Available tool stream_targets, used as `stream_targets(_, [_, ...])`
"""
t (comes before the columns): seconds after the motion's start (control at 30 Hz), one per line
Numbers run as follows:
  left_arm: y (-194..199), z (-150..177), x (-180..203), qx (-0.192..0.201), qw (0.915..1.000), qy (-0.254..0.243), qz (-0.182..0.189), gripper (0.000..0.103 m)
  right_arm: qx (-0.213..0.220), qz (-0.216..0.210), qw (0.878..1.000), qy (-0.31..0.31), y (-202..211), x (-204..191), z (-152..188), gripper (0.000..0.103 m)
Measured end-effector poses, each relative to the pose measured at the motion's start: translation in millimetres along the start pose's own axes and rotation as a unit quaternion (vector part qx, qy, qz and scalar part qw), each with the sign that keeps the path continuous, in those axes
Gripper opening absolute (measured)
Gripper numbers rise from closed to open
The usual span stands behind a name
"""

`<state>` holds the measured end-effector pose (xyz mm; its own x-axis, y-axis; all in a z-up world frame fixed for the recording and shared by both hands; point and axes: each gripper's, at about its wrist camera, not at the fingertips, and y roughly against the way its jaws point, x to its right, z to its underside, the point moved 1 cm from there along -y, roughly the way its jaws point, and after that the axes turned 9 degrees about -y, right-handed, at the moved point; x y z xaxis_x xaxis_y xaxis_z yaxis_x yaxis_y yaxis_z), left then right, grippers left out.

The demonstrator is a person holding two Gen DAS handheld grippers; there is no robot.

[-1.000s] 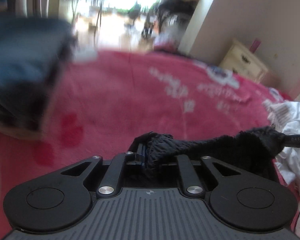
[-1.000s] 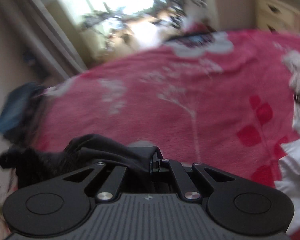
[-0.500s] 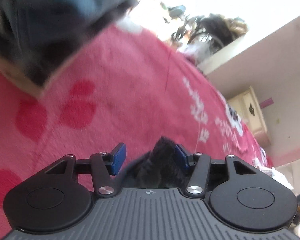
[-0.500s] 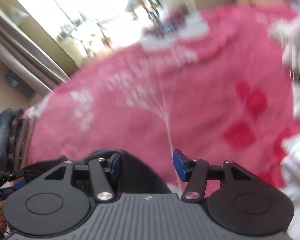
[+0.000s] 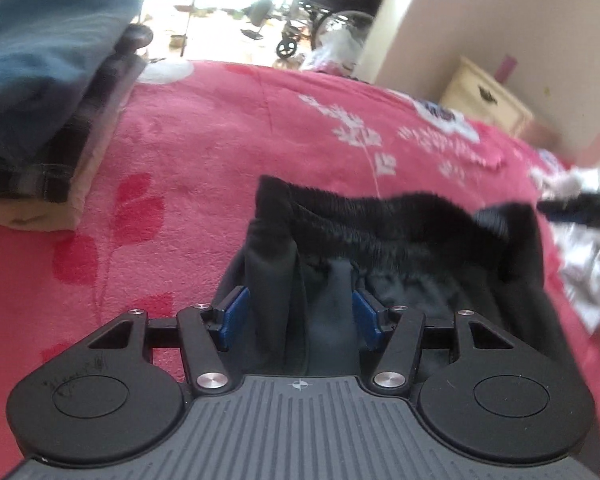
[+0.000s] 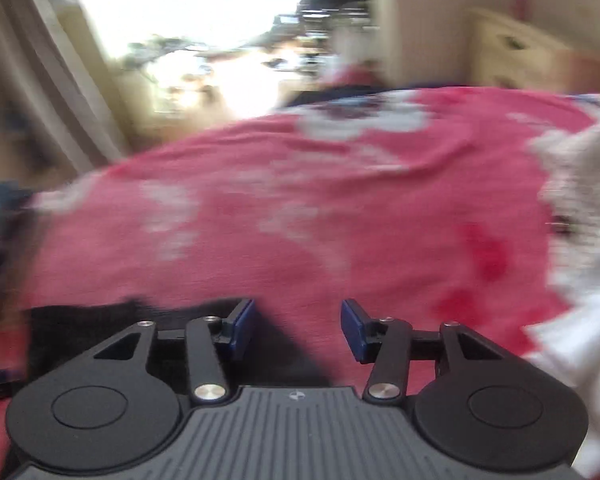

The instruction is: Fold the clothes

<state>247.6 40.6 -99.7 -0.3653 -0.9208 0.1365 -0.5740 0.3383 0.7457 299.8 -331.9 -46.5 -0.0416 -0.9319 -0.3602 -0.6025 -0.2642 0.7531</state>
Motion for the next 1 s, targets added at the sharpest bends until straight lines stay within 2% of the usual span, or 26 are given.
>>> stream_targets(0.03, [-1, 1, 3, 0.0, 0.9999, -0.014, -0.005, 0.057, -0.01, -0.019, 1.0, 0.022, 0, -10, 5, 0.052])
stream_targets(0.13, [-4, 2, 10, 0.0, 0.9984, -0.053, -0.019, 0.057, -0.056, -0.032, 0.996, 0.063, -16, -35, 19, 0.051])
stream_targets(0.23, [-8, 2, 15, 0.0, 0.9967, -0.076, -0.028, 0.057, -0.085, 0.003, 0.995, 0.058, -43, -43, 22, 0.051])
stream_targets(0.33, [-10, 1, 18, -0.001, 0.9959, -0.086, -0.03, 0.057, -0.09, 0.031, 0.995, 0.034, -72, -39, 17, 0.05])
stream_targets(0.4, [-11, 0, 19, -0.001, 0.9953, -0.092, -0.031, 0.057, -0.079, 0.044, 0.996, 0.017, -84, -37, 11, 0.025])
stream_targets(0.43, [-12, 0, 20, -0.001, 0.995, -0.095, -0.031, 0.057, -0.079, 0.044, 0.996, 0.008, -89, -35, 7, 0.019])
stream_targets(0.5, [-13, -1, 21, -0.001, 0.9944, -0.101, -0.032, 0.057, -0.084, 0.017, 0.996, -0.023, -87, -26, -5, 0.011])
stream_targets(0.57, [-14, -2, 22, -0.001, 0.9937, -0.107, -0.033, 0.057, -0.084, -0.014, 0.995, -0.06, -78, -16, -23, 0.01])
stream_targets(0.63, [-17, -3, 24, -0.003, 0.9933, -0.111, -0.034, 0.057, -0.091, -0.039, 0.988, -0.119, -72, 0, -44, 0.01])
stream_targets(0.7, [-21, -5, 24, -0.007, 0.9937, -0.107, -0.035, 0.057, -0.091, -0.043, 0.979, -0.177, -73, 16, -60, 0.01])
stream_targets(0.83, [-31, -7, 25, -0.018, 0.9942, -0.099, -0.039, 0.057, -0.08, -0.033, 0.96, -0.266, -96, 40, -59, 0.01])
stream_targets(0.87, [-35, -7, 25, -0.023, 0.9939, -0.099, -0.044, 0.057, -0.077, -0.03, 0.954, -0.287, -102, 46, -58, 0.014])
stream_targets(0.9, [-38, -6, 24, -0.026, 0.9938, -0.097, -0.048, 0.057, -0.083, -0.009, 0.953, -0.291, -108, 48, -55, 0.023])
stream_targets(0.97, [-41, -4, 21, -0.029, 0.9945, -0.087, -0.05, 0.057, -0.088, 0.03, 0.962, -0.255, -111, 46, -50, 0.038])
stream_targets(1.0, [-42, -4, 19, -0.03, 0.9953, -0.079, -0.046, 0.057, -0.079, 0.039, 0.969, -0.23, -106, 44, -48, 0.039])
